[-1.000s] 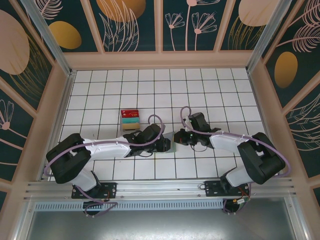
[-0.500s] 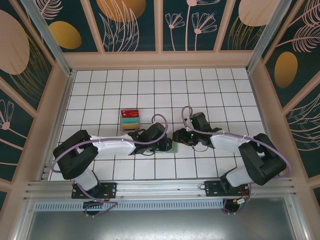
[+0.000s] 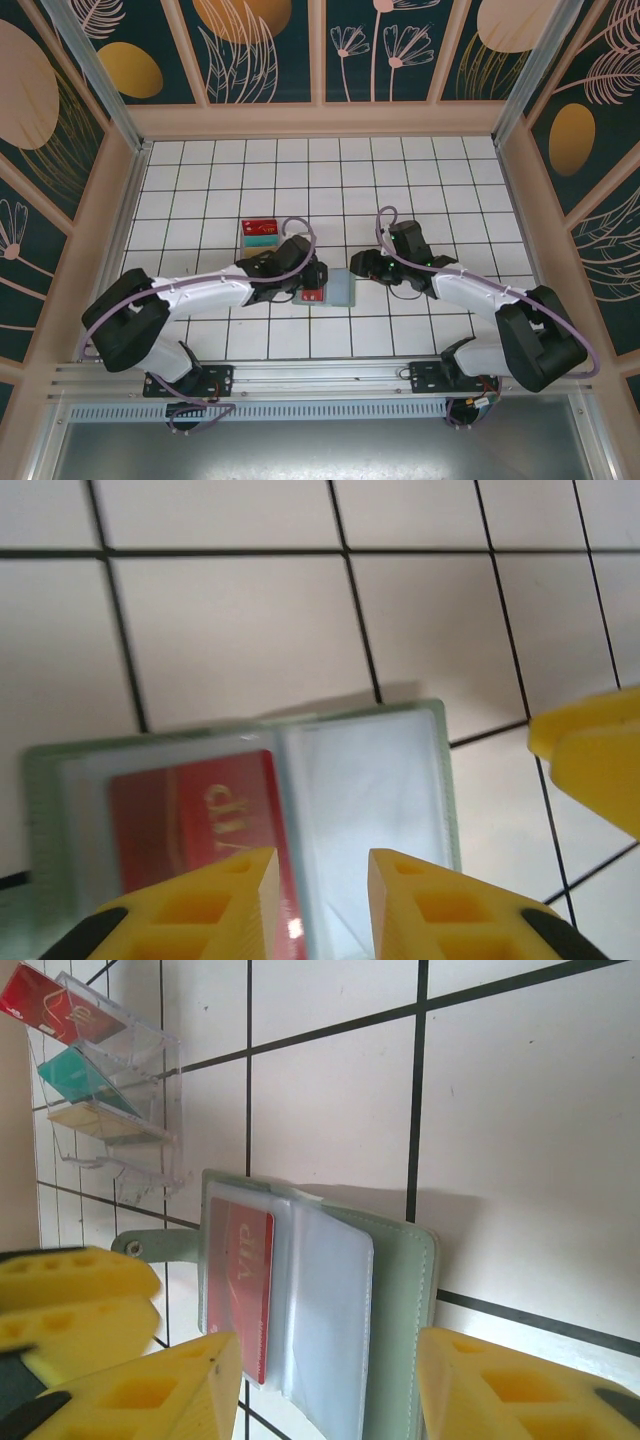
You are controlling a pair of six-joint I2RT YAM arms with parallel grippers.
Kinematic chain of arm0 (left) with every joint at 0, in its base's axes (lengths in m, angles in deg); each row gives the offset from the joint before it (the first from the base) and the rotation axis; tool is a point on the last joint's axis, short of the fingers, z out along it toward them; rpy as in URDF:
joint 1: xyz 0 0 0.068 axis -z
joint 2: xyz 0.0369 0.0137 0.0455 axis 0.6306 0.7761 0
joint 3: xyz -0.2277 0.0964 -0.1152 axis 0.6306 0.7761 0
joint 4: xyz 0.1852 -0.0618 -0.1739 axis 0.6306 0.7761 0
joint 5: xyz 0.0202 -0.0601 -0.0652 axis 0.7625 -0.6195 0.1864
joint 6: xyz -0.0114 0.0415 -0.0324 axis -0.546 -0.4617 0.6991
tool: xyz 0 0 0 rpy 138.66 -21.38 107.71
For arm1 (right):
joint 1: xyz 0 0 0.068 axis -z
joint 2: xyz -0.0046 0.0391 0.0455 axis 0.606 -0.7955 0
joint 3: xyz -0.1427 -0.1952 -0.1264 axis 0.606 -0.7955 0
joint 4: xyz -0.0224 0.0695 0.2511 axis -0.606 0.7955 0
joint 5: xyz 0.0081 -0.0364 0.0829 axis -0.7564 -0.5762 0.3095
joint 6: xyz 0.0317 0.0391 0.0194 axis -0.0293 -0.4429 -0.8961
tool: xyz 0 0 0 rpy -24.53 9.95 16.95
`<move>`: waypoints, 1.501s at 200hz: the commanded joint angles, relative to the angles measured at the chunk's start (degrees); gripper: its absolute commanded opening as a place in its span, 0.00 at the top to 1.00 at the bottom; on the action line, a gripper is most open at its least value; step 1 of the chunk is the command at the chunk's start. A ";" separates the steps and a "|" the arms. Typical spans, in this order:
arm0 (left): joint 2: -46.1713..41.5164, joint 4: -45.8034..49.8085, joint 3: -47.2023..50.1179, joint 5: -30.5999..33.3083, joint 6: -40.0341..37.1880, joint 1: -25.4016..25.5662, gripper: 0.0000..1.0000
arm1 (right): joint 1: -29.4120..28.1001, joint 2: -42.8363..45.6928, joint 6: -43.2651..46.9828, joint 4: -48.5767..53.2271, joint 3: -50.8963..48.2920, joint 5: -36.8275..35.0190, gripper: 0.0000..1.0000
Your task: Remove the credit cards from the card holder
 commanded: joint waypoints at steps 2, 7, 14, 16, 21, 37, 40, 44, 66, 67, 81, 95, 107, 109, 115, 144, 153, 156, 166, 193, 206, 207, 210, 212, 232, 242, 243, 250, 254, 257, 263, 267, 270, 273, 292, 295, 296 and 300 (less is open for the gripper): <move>-2.11 3.33 2.48 2.63 0.28 -1.35 0.71 | -1.13 -0.91 0.49 1.40 2.05 0.27 0.55; -2.32 3.54 2.91 2.90 0.37 -1.60 0.73 | -1.28 -1.30 0.59 1.40 2.38 0.43 0.57; -2.58 3.75 3.53 3.18 0.55 -2.04 0.75 | -1.82 -1.77 0.67 1.36 2.86 0.52 0.60; -2.62 3.77 3.88 3.23 0.55 -2.10 0.75 | -2.34 -1.91 0.68 1.34 3.00 0.54 0.61; -2.74 3.63 4.24 3.25 0.72 -2.33 0.77 | -3.02 -2.21 0.75 1.38 3.43 0.54 0.64; -2.84 3.10 5.66 3.18 0.96 -2.80 0.80 | -4.77 -3.29 0.55 0.97 4.76 0.76 0.72; -2.88 2.95 5.77 3.10 0.98 -2.79 0.80 | -5.03 -3.57 0.46 0.84 4.97 0.80 0.74; -2.81 2.79 5.94 3.08 0.93 -2.77 0.81 | -5.48 -3.82 0.29 0.71 5.24 0.85 0.76; -1.91 1.55 6.45 2.29 1.07 -2.77 0.85 | -6.29 -6.31 -1.40 -2.62 5.32 3.96 0.84; -1.88 1.52 6.44 2.24 1.07 -2.77 0.85 | -6.25 -6.43 -1.50 -2.80 5.30 4.18 0.85; -1.19 0.73 6.68 2.11 1.07 -2.79 0.87 | -6.38 -8.60 -2.61 -5.16 4.94 6.86 0.87; -0.52 0.13 6.62 1.70 0.99 -2.81 0.92 | -6.51 -10.72 -3.55 -7.11 4.79 9.38 0.89; -0.11 -0.25 6.61 1.12 0.99 -2.77 0.93 | -6.88 -12.28 -4.21 -8.43 4.84 10.58 0.89; -0.03 -0.35 6.63 1.05 1.01 -2.81 0.94 | -6.97 -12.47 -4.35 -8.67 4.88 10.68 0.88; 0.01 -0.59 6.61 0.83 0.99 -2.79 0.94 | -7.18 -13.12 -4.65 -9.11 4.92 10.93 0.88; 0.04 -1.05 6.39 0.35 0.50 -2.77 0.97 | -8.20 -15.42 -5.52 -10.51 5.19 11.09 0.88; 0.26 -0.88 6.26 0.35 0.43 -2.77 0.97 | -8.32 -16.07 -5.66 -10.71 5.29 11.09 0.87; 0.39 -0.88 6.26 0.37 0.38 -2.77 0.97 | -8.36 -16.25 -5.69 -10.71 5.28 11.09 0.87; 0.76 -0.71 6.18 0.35 0.28 -2.81 0.97 | -8.41 -16.85 -5.76 -10.94 5.43 11.31 0.86; 1.33 -0.54 6.74 0.41 0.83 -2.78 0.98 | -8.41 -18.13 -5.74 -11.17 5.78 11.92 0.85; 1.60 -0.44 7.00 0.44 1.06 -2.77 0.99 | -8.50 -18.66 -5.56 -11.21 6.06 12.22 0.85; 1.59 -0.44 7.02 0.39 1.07 -2.77 0.99 | -8.50 -18.67 -5.56 -11.18 6.11 12.27 0.85; 1.60 -0.44 7.12 0.43 1.14 -2.77 0.99 | -8.50 -18.85 -5.47 -11.17 6.15 12.31 0.85; 1.59 -0.49 7.13 0.37 1.20 -2.79 0.99 | -8.50 -18.97 -5.47 -11.16 6.22 12.32 0.85; 2.18 -0.62 7.40 0.02 1.42 -2.79 0.99 | -8.50 -20.03 -5.30 -11.44 6.58 12.58 0.85; 2.50 -0.57 7.45 -0.14 1.51 -2.77 1.00 | -8.50 -20.54 -5.20 -11.52 6.85 12.89 0.85; 2.53 -0.60 7.47 -0.16 1.51 -2.77 1.00 | -8.50 -20.63 -5.21 -11.51 6.90 12.91 0.85; 2.71 -0.65 7.40 -0.22 1.51 -2.81 1.00 | -8.51 -20.94 -5.21 -11.55 7.06 13.09 0.84; 2.72 -0.70 7.45 -0.26 1.52 -2.78 1.00 | -8.57 -21.12 -5.17 -11.55 7.07 13.16 0.84; 2.73 -0.73 7.41 -0.33 1.51 -2.77 1.00 | -8.58 -21.21 -5.13 -11.54 7.13 13.19 0.84; 2.86 -0.67 7.32 -0.35 1.51 -2.75 1.00 | -8.58 -21.40 -5.09 -11.51 7.21 13.20 0.84; 2.82 -0.70 7.32 -0.40 1.54 -2.77 1.00 | -8.58 -21.52 -5.04 -11.51 7.16 13.20 0.84; 2.83 -0.68 7.31 -0.39 1.59 -2.82 1.00 | -8.58 -21.57 -4.99 -11.57 7.25 13.20 0.84; 2.82 -0.70 7.31 -0.43 1.46 -2.78 1.00 | -8.58 -21.69 -5.01 -11.59 7.27 13.20 0.84; 3.06 -0.70 7.35 -0.53 1.52 -2.75 1.00 | -8.63 -22.27 -5.02 -11.77 7.31 13.38 0.84; 3.08 -0.73 7.32 -0.57 1.51 -2.77 1.00 | -8.61 -22.29 -4.96 -11.77 7.38 13.38 0.84; 3.12 -0.72 7.32 -0.59 1.51 -2.77 1.00 | -8.64 -22.33 -5.00 -11.81 7.38 13.38 0.84; 3.16 -0.79 7.33 -0.61 1.51 -2.81 1.00 | -8.65 -22.46 -5.03 -11.85 7.38 13.33 0.84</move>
